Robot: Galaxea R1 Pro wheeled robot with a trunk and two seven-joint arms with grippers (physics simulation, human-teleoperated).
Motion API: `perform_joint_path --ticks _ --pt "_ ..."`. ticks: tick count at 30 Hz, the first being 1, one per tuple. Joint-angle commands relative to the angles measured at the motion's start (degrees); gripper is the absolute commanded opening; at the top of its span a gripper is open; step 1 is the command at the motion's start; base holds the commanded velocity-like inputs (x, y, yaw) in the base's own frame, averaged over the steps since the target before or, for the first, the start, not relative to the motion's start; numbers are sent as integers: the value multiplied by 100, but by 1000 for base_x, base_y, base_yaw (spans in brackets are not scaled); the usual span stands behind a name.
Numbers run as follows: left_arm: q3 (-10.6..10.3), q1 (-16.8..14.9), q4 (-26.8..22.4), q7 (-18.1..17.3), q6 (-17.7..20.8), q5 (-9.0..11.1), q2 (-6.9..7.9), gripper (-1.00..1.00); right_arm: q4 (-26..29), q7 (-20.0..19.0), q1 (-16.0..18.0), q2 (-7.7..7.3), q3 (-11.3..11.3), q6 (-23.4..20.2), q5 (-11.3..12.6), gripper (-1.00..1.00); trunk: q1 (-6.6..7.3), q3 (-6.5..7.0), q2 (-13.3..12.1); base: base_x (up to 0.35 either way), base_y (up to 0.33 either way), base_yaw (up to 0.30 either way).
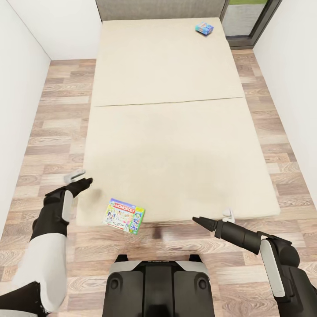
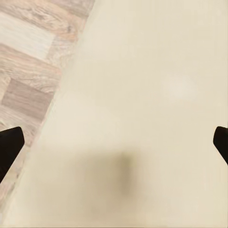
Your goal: Put all the toys in the child's room - the three board games (two on the bed and one on the table), the two jigsaw puzzles on the table, and the tennis ball on the table - inside the toy box on the table in the child's room.
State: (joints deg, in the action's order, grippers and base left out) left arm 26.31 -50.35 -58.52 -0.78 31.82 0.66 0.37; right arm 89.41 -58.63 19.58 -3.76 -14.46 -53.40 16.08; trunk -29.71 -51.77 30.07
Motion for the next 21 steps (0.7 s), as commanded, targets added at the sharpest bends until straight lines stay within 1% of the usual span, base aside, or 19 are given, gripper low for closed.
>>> perform_joint_path --ticks 1,4,7,9,13,16,19,21 --pt "108 10 -40 -115 87 6 39 100 0 -17 2 -1 -4 -14 2 100 -3 -5 7 0 0 0" --pt "416 84 -102 -481 316 5 228 100 2 -17 2 -1 -4 7 4 100 -3 -5 7 0 0 0" --pt "740 217 -128 -932 639 7 485 100 1 -17 2 -1 -4 19 5 100 -3 -5 7 0 0 0" --pt "971 344 -130 -1294 843 11 675 100 0 -17 2 -1 -4 24 7 100 -3 -5 7 0 0 0" --pt "1445 668 -130 -2126 1107 12 1045 100 -2 -17 2 -5 -4 29 8 100 -3 -5 7 0 0 0" --pt "1769 966 -118 -2811 1210 4 1284 100 -1 -17 2 -7 -4 30 9 100 -3 -5 7 0 0 0" --pt "2042 1246 -109 -3478 1281 2 1524 100 2 -13 2 -3 -4 37 4 100 -3 -4 7 0 0 0" --pt "2158 1390 -123 -3897 1361 3 1679 100 3 -11 2 2 -4 48 -2 100 -3 -2 7 0 0 0"
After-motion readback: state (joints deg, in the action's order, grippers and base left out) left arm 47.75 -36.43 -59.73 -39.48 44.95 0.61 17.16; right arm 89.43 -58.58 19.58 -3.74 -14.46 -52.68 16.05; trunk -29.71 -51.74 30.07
